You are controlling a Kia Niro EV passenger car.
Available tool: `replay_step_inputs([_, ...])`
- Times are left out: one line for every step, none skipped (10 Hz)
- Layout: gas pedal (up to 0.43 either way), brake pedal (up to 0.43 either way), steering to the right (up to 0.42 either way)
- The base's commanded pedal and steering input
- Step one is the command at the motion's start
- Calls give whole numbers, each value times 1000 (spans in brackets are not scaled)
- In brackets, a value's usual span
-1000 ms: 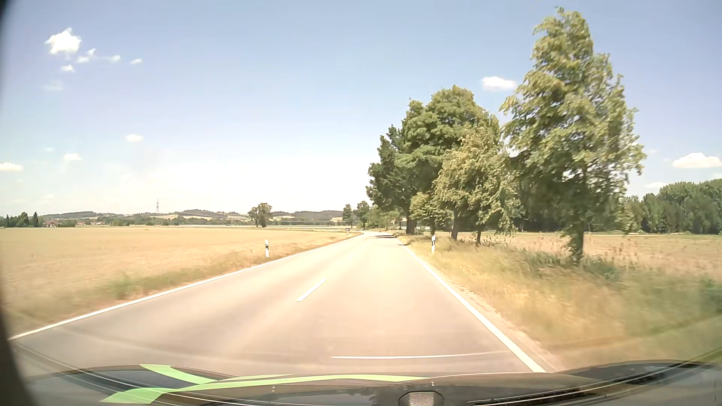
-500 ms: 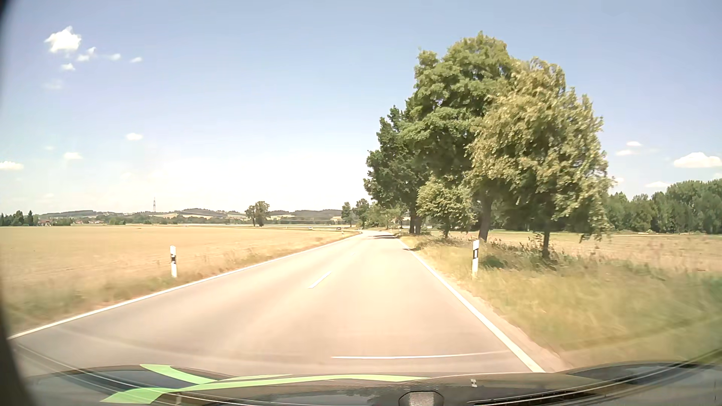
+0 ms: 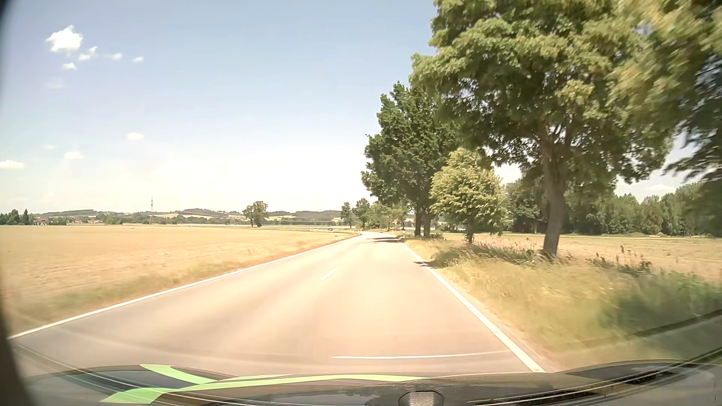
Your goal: Follow the waypoints while adhering to traffic rules and regulations
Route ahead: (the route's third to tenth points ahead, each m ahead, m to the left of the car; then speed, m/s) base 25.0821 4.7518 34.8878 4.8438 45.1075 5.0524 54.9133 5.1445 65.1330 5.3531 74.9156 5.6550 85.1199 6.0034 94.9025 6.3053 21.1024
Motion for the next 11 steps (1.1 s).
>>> replay_step_inputs([228, 0, -1])
replay_step_inputs([220, 0, -1])
replay_step_inputs([209, 0, -1])
replay_step_inputs([209, 0, -1])
replay_step_inputs([209, 0, -1])
replay_step_inputs([209, 0, -1])
replay_step_inputs([220, 0, -1])
replay_step_inputs([220, 0, -1])
replay_step_inputs([220, 0, -1])
replay_step_inputs([220, 0, -1])
replay_step_inputs([197, 0, -1])
